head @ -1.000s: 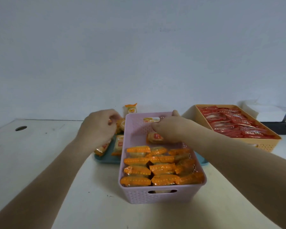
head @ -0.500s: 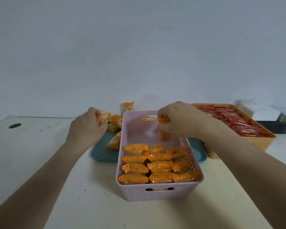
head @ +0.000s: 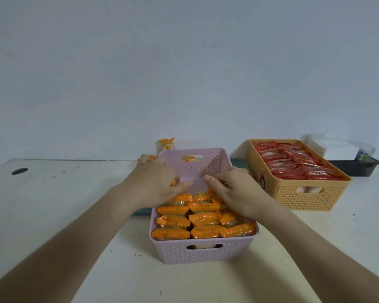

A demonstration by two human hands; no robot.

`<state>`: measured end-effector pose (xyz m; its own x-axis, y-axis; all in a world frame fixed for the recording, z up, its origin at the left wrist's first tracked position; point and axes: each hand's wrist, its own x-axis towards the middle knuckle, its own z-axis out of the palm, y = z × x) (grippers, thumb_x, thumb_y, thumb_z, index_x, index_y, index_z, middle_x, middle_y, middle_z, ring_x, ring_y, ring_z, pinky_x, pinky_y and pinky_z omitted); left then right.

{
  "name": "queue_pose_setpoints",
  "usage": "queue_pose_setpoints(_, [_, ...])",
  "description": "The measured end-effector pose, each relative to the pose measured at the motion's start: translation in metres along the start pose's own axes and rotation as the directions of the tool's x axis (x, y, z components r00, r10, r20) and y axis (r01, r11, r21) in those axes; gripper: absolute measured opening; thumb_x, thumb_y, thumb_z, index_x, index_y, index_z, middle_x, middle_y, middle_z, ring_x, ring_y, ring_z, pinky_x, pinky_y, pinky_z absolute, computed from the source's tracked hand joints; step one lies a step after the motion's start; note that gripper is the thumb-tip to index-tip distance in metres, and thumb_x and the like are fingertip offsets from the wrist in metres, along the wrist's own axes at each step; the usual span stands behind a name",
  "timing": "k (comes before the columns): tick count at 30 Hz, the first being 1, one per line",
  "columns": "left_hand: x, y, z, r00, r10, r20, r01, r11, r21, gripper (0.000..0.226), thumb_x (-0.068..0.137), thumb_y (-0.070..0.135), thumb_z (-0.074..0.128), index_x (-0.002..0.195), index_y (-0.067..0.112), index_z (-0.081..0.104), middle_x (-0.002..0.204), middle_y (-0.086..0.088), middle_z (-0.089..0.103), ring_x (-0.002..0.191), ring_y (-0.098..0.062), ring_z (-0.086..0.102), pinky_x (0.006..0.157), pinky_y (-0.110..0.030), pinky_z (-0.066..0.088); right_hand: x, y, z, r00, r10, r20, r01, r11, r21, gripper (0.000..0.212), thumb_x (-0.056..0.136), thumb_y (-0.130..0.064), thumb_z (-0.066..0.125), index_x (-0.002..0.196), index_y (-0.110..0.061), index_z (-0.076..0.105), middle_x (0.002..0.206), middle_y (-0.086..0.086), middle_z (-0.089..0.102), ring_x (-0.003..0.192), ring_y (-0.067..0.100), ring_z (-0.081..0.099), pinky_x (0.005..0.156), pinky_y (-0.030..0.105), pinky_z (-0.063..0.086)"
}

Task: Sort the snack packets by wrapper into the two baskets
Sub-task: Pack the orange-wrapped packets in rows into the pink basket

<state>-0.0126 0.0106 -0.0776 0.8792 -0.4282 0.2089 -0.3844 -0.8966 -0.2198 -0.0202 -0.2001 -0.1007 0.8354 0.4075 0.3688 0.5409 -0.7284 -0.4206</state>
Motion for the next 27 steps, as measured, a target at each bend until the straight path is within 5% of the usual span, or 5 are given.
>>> queue_pose_setpoints(8, [-0.001,-0.013,-0.01,0.997,-0.042,0.069,0.06,0.954,-0.294,0.093,0.072,0.089,0.002,0.064,0.019,0.062,0.069,0.002,0.059,0.075,-0.01,0.052,0.076,-0.039,0.037,0.001,-0.013,-0.023,0.994,0.086,-0.065,-0.068,0.967,0.246,0.047,0.097,-0.049,0.038,0.098,-0.013,0.069,0.094,0.005,0.072,0.092,0.022,0.066,0.083,0.045,0.051])
queue_pose_setpoints(12, [0.011,-0.059,-0.014,0.836,-0.515,-0.187,0.289,0.704,-0.649,0.038,0.094,0.048,0.041,0.093,0.022,0.068,0.095,0.003,0.067,0.094,-0.02,0.06,0.079,-0.032,0.043,0.042,0.01,-0.057,0.881,0.469,-0.061,-0.441,0.862,0.251,0.053,0.099,-0.046,0.036,0.137,-0.01,0.046,0.142,0.012,0.049,0.126,0.029,0.048,0.099,0.041,0.043])
queue_pose_setpoints(15, [0.036,-0.098,0.014,0.784,-0.568,0.252,0.577,0.516,-0.632,0.05,0.097,0.055,0.037,0.131,0.021,0.052,0.132,-0.006,0.055,0.11,-0.028,0.056,0.084,-0.039,0.052,0.077,0.037,-0.042,0.655,0.711,0.256,-0.752,0.645,0.135,0.07,0.096,-0.056,0.035,0.151,-0.015,0.022,0.158,0.014,0.019,0.131,0.045,0.039,0.088,0.056,0.053])
queue_pose_setpoints(19, [0.073,-0.11,0.053,0.681,-0.341,0.648,0.732,0.332,-0.595,0.08,0.083,0.075,0.043,0.148,0.03,0.029,0.154,-0.005,0.034,0.131,-0.038,0.044,0.077,-0.042,0.056,0.111,0.063,-0.008,0.558,0.736,0.384,-0.795,0.606,-0.006,0.064,0.095,-0.052,0.048,0.148,-0.02,0.031,0.156,0.015,0.022,0.127,0.047,0.043,0.08,0.055,0.057])
queue_pose_setpoints(27, [0.133,-0.11,0.079,0.777,-0.046,0.628,0.616,0.258,-0.744,0.099,0.073,0.037,0.082,0.151,0.036,0.021,0.141,0.005,0.049,0.116,-0.017,0.055,0.089,-0.032,0.053,0.173,0.068,0.015,0.56,0.521,0.644,-0.787,0.578,0.216,0.041,0.095,-0.054,0.043,0.086,-0.017,0.057,0.078,0.003,0.062,0.07,0.014,0.062,0.05,0.022,0.055])
